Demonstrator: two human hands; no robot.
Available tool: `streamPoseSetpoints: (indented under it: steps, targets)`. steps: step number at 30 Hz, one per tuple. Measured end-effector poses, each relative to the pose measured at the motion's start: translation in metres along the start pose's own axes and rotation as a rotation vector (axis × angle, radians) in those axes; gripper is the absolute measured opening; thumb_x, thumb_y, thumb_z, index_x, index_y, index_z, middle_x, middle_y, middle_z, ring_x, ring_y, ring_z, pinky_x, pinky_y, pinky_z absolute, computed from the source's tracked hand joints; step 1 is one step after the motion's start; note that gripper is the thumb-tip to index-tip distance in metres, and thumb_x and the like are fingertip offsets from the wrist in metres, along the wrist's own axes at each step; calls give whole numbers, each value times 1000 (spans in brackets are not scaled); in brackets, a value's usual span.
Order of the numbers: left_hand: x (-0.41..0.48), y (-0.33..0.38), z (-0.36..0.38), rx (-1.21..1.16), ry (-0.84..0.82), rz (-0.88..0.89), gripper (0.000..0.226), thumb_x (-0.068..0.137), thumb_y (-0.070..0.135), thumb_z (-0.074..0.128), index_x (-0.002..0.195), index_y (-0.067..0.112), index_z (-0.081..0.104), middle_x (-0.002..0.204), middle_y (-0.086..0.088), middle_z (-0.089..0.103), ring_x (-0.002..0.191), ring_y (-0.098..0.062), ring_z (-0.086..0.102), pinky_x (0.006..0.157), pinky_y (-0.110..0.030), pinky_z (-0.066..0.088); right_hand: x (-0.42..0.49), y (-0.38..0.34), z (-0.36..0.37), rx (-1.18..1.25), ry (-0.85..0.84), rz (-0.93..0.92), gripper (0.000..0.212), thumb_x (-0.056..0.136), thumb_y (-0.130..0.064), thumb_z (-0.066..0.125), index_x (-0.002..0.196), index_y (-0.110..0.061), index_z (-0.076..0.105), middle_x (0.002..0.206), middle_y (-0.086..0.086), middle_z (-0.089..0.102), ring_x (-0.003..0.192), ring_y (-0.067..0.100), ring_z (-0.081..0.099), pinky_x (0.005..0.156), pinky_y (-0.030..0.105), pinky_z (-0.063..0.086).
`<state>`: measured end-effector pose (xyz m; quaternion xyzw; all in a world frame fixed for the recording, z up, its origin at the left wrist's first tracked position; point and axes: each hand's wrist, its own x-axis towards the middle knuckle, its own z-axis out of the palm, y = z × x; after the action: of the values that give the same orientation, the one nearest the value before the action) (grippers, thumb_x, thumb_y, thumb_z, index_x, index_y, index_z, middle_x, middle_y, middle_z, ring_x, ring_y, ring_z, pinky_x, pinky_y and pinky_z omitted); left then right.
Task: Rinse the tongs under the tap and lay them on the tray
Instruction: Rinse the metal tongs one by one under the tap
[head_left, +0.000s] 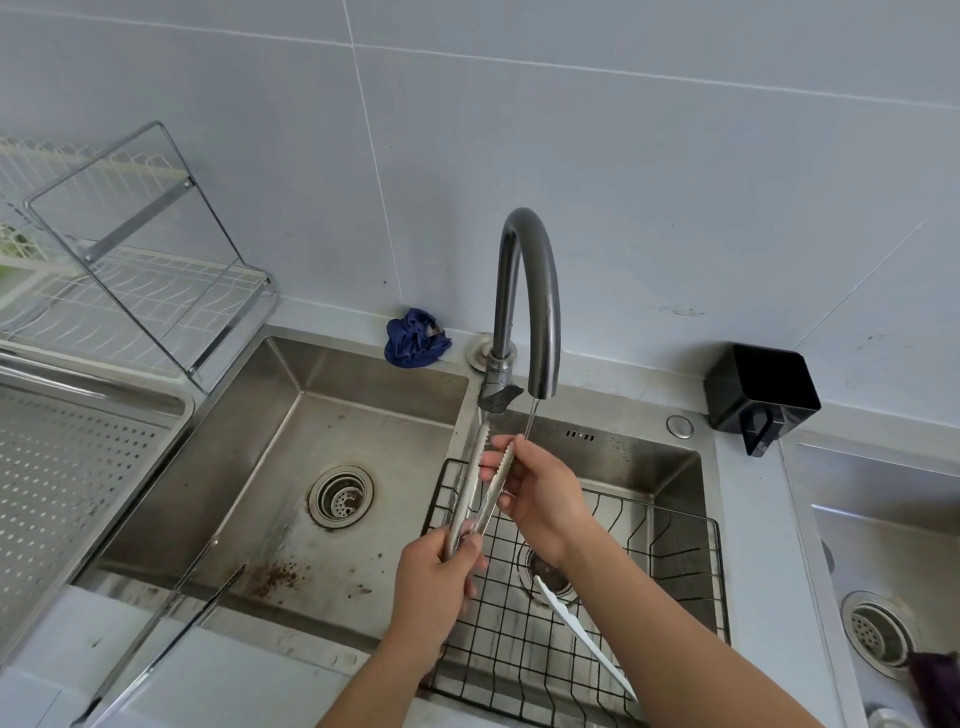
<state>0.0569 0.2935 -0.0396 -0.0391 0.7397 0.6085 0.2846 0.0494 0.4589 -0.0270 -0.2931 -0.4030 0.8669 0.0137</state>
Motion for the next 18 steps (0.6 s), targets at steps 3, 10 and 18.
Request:
streamPoseSetpoints:
  steps: [3,10,18]
  targets:
    - [3,3,-3,-284,-104,-134,14,94,9,65,101,13,76,75,-15,71,50,-18,53,39,-26,36,-1,-2,-1,89,-58,43,32,95,-47,57,84,-18,66,74,1,62,64,15,60,45,22,39]
    - [9,11,1,-435,-136,-190,30,98,34,60,92,6,71,67,-15,63,45,-17,45,39,-23,28,-1,-1,3,216,-190,20,12,99,-24,59,99,-16,67,82,1,63,71,13,62,46,20,42]
    - [14,8,5,-345,-202,-202,47,95,43,58,107,0,71,60,-13,58,41,-17,42,39,-22,27,3,-22,6,67,-92,-123,31,102,-33,55,78,-21,69,82,5,69,69,15,60,56,24,46]
